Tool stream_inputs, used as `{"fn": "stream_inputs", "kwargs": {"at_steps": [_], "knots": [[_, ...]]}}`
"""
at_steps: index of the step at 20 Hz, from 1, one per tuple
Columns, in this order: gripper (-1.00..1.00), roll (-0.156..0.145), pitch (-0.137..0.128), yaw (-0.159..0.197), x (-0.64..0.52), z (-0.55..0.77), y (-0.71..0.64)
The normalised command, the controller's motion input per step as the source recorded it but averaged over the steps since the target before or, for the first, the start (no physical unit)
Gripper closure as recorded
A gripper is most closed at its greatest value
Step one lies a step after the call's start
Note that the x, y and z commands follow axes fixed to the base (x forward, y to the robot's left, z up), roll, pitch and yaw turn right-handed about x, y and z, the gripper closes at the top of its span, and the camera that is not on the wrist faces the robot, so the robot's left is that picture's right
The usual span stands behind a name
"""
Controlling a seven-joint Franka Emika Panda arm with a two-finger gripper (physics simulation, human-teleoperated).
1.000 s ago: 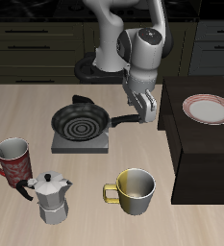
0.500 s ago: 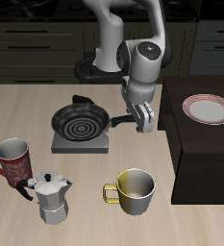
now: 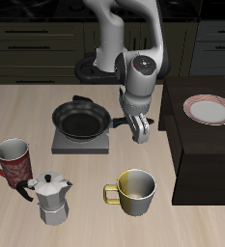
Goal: Place the frying pan on the top layer of the shelf and turn off the stove
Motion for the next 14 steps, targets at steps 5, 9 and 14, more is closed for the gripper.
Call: {"fn": "stream_inputs", "kwargs": {"at_steps": [5, 9, 14], "knots": [[1.00, -0.022, -0.003, 0.010, -0.06, -0.05, -0.14], [1.00, -0.037, -0.034, 0.012, -0.05, 0.13, -0.21], [1.00, -0.032, -0.013, 0.019, -0.01, 0.11, -0.17]]}}
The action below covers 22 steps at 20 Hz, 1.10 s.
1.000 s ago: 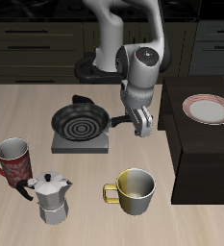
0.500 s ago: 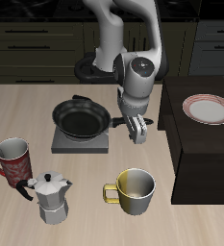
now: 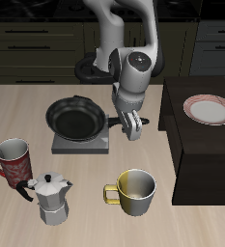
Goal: Place the frying pan on the top layer of the shelf and turn off the stove
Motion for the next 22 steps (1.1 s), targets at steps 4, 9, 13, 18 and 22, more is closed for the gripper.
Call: {"fn": "stream_inputs", "kwargs": {"at_steps": [4, 9, 13, 18, 22], "knots": [[1.00, -0.022, -0.029, 0.036, 0.00, 0.17, -0.09], [1.00, -0.013, -0.034, 0.054, 0.01, 0.22, -0.04], [1.00, 0.013, -0.041, 0.069, -0.01, 0.27, -0.06], [1.00, 0.009, -0.008, 0.097, 0.03, 0.24, -0.12], [1.00, 0.009, -0.016, 0.196, 0.09, 0.43, -0.21]]}}
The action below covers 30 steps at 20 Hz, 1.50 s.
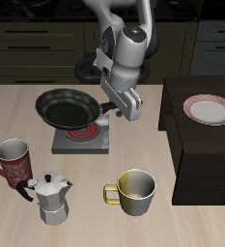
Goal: Place the frying pan on the top layer of the shelf and turn off the stove
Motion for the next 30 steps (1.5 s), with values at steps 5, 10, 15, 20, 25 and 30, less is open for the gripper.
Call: {"fn": "stream_inputs", "kwargs": {"at_steps": [5, 10, 15, 20, 25, 30], "knots": [[1.00, 0.024, 0.009, 0.151, 0.07, 0.49, -0.33], [1.00, -0.002, -0.011, 0.231, 0.07, 0.52, -0.41], [1.00, -0.092, -0.015, 0.249, 0.05, 0.36, -0.55], [1.00, -0.034, 0.011, 0.150, 0.00, 0.08, -0.27], [1.00, -0.065, 0.015, 0.132, 0.01, 0.00, -0.29], [1.00, -0.041, -0.010, 0.228, -0.09, 0.00, -0.12]]}}
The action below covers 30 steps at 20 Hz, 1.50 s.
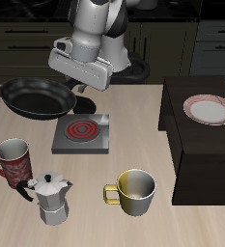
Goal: Place the frying pan on the top layer of the shelf and turn off the stove
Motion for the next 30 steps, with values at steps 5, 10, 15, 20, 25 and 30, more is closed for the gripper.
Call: {"fn": "stream_inputs", "kwargs": {"at_steps": [5, 10, 15, 20, 25, 30], "knots": [[1.00, -0.031, 0.010, 0.165, -0.09, 0.01, -0.18], [1.00, 0.011, 0.020, 0.109, -0.03, 0.05, -0.19], [1.00, 0.024, 0.034, 0.121, 0.09, 0.06, -0.21], [1.00, -0.001, 0.038, 0.160, 0.12, -0.01, -0.24], [1.00, 0.012, -0.005, 0.199, 0.05, 0.13, -0.17], [1.00, -0.010, -0.023, 0.159, 0.06, 0.22, -0.23]]}}
